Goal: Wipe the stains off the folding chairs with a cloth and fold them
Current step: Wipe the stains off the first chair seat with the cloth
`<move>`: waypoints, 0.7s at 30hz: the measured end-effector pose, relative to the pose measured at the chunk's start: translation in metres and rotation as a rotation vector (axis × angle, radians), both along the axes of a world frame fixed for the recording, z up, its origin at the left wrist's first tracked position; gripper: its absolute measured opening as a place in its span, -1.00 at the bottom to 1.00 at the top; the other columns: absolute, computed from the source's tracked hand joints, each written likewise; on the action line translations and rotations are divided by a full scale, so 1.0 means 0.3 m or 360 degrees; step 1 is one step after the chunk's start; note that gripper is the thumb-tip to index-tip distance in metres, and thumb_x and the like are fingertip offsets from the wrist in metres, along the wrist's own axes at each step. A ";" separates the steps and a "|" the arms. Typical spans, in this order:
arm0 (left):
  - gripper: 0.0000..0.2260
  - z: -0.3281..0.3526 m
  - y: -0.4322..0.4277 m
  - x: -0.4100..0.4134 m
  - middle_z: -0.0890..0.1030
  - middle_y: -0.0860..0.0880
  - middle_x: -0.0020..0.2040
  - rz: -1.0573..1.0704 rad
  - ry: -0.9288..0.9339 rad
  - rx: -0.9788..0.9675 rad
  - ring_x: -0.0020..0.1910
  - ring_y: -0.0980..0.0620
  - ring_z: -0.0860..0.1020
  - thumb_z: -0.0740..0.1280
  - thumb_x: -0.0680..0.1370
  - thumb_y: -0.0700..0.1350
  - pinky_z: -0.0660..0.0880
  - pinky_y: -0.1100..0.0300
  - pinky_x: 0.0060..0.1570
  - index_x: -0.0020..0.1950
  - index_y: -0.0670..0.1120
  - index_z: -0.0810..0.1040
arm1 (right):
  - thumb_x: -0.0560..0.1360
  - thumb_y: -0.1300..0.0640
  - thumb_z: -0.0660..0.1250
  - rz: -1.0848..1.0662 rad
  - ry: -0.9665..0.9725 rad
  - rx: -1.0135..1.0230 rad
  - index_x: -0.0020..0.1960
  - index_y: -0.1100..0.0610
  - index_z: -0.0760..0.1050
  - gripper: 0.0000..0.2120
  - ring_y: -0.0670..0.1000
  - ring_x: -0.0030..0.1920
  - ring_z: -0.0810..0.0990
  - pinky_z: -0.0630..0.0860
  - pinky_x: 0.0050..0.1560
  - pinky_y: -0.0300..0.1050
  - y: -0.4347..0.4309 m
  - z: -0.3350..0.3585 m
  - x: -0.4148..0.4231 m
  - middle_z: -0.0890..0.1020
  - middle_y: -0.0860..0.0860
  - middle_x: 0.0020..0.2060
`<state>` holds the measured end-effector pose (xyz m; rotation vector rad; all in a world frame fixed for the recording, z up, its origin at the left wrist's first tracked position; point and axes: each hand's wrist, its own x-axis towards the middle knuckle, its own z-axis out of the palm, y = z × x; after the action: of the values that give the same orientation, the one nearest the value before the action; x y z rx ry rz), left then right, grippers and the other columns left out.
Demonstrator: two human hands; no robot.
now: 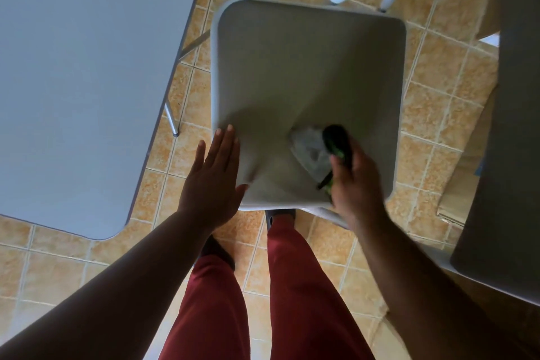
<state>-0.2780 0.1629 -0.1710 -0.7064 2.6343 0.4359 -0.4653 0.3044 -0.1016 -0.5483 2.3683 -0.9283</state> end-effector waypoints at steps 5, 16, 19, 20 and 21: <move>-0.21 0.013 -0.044 -0.072 -0.08 -0.22 0.60 0.0052 0.0042 -0.0010 0.58 -0.17 -0.10 0.28 0.54 0.15 0.06 -0.19 0.52 0.57 -0.25 0.02 | 0.61 0.15 0.16 -0.0235 0.0343 -0.0178 0.38 0.12 0.38 -0.65 -0.14 0.22 0.45 0.38 0.11 -0.50 -0.147 0.081 -0.388 0.50 -0.07 0.19; -0.21 -0.028 -0.057 -0.105 -0.06 -0.20 0.61 0.0147 0.0029 -0.0012 0.59 -0.18 -0.09 0.29 0.54 0.13 0.03 -0.19 0.52 0.58 -0.25 0.02 | 0.56 0.08 0.21 0.0950 0.0743 0.0732 0.54 0.02 0.07 -0.40 0.29 0.52 -0.08 -0.04 0.40 0.38 -0.308 -0.336 -0.350 -0.02 0.22 0.54; -0.21 -0.026 -0.061 -0.101 -0.08 -0.19 0.61 0.0147 0.0019 0.0001 0.59 -0.16 -0.10 0.28 0.55 0.14 0.05 -0.20 0.52 0.58 -0.23 0.00 | 0.49 0.17 0.27 0.1039 0.0792 0.0626 0.53 0.02 0.10 -0.33 0.29 0.52 -0.05 -0.02 0.40 0.38 -0.241 -0.329 -0.196 0.03 0.22 0.53; -0.22 -0.025 -0.064 -0.099 -0.08 -0.19 0.61 0.0139 0.0018 0.0001 0.59 -0.16 -0.10 0.28 0.55 0.13 0.05 -0.21 0.52 0.58 -0.24 0.01 | 0.46 0.20 0.28 0.1086 0.0770 0.0607 0.53 0.02 0.10 -0.31 0.28 0.52 -0.06 -0.02 0.41 0.38 -0.213 -0.323 -0.147 0.02 0.21 0.54; -0.22 -0.023 -0.067 -0.097 -0.06 -0.20 0.61 0.0128 0.0021 -0.0003 0.59 -0.17 -0.09 0.28 0.55 0.13 0.05 -0.21 0.51 0.58 -0.24 0.02 | 0.45 0.20 0.30 0.1130 0.0734 0.0596 0.53 0.02 0.09 -0.29 0.28 0.52 -0.07 -0.02 0.42 0.37 -0.181 -0.315 -0.097 0.01 0.20 0.54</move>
<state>-0.3072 0.1429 -0.1779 -0.8148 2.6263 0.4619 -0.4944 0.2500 -0.1960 -1.4288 2.3421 -0.0354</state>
